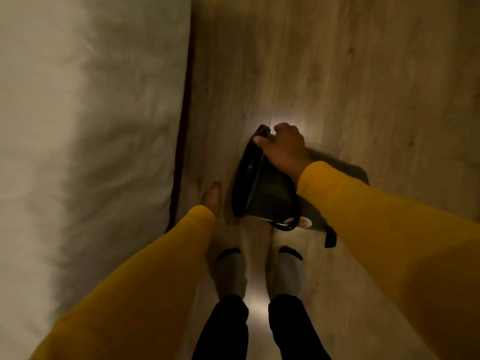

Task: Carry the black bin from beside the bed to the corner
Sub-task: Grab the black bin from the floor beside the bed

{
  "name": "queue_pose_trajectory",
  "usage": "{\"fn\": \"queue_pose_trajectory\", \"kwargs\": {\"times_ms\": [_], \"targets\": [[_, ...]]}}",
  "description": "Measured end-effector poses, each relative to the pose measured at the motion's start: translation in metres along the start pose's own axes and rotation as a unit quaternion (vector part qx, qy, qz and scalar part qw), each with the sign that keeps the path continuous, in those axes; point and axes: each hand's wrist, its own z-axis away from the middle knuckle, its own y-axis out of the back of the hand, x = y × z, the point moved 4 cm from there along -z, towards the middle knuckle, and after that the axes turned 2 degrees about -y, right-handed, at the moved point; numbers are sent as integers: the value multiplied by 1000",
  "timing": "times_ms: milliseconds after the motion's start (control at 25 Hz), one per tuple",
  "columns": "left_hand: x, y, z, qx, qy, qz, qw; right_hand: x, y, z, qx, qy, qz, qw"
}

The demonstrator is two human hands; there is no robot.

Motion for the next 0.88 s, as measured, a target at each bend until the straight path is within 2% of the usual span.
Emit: {"fn": "queue_pose_trajectory", "kwargs": {"times_ms": [80, 240, 440, 640, 720, 880], "targets": [[-15, -9, -13, -45, 60, 72, 995, -2, -20, -9, -12, -13, 38, 999], [-33, -13, -34, -79, 97, 75, 989, -2, -42, -20, 2, -35, 84, 996], [-40, -10, -21, -98, 109, 70, 987, -1, -19, -6, 8, -85, -28, 996], [-6, -15, 67, -158, 21, 135, 978, 22, 61, 58, 41, -111, -245, 962], [6, -25, 103, -180, -42, 111, 977, 42, 87, 84, 31, -104, -312, 944], [8, -38, 125, -132, -155, 43, 978, 88, 90, 94, 2, -112, -369, 923]]}}
